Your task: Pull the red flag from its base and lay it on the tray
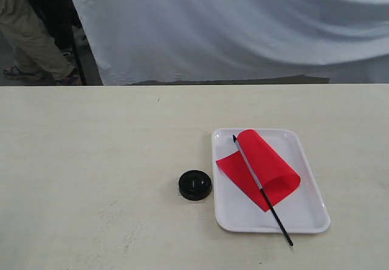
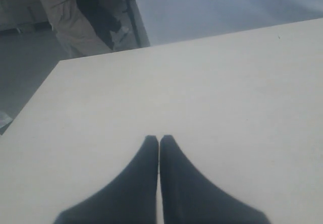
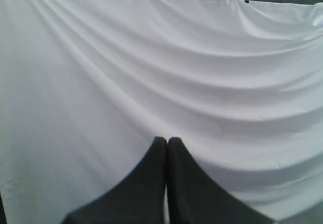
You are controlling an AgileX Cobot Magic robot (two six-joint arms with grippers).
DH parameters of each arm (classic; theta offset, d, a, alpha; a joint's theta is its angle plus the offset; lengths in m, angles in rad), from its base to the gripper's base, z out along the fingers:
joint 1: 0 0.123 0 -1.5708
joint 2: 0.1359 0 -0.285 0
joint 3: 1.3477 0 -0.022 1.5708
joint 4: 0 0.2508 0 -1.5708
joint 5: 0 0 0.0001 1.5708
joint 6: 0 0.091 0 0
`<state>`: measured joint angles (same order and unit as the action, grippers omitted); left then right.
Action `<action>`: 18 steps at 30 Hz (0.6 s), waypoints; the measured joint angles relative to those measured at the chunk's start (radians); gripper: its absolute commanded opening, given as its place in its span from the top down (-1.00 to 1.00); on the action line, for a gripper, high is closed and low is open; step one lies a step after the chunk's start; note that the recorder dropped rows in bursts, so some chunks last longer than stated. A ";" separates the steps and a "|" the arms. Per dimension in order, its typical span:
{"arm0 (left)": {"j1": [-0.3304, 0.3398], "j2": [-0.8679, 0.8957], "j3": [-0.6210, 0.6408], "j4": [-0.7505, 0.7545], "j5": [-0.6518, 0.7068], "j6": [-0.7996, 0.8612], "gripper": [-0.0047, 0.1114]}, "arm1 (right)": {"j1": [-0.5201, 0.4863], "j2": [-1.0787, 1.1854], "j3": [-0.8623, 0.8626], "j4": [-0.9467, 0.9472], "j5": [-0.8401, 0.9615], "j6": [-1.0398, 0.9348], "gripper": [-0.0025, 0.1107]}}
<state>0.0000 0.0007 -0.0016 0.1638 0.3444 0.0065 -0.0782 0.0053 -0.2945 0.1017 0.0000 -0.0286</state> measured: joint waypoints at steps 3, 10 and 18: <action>0.000 0.000 0.000 0.000 0.000 0.000 0.90 | 0.002 0.000 0.008 0.017 0.027 0.019 0.93; 0.000 0.000 0.000 0.000 0.000 0.000 0.90 | 0.002 0.000 0.195 0.029 0.024 0.055 0.93; 0.000 0.000 0.000 0.000 0.000 0.000 0.90 | 0.002 0.000 0.293 0.014 0.154 0.053 0.93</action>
<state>0.0000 0.0007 -0.0016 0.1638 0.3444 0.0065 -0.0766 0.0053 -0.0012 0.1154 0.1536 0.0241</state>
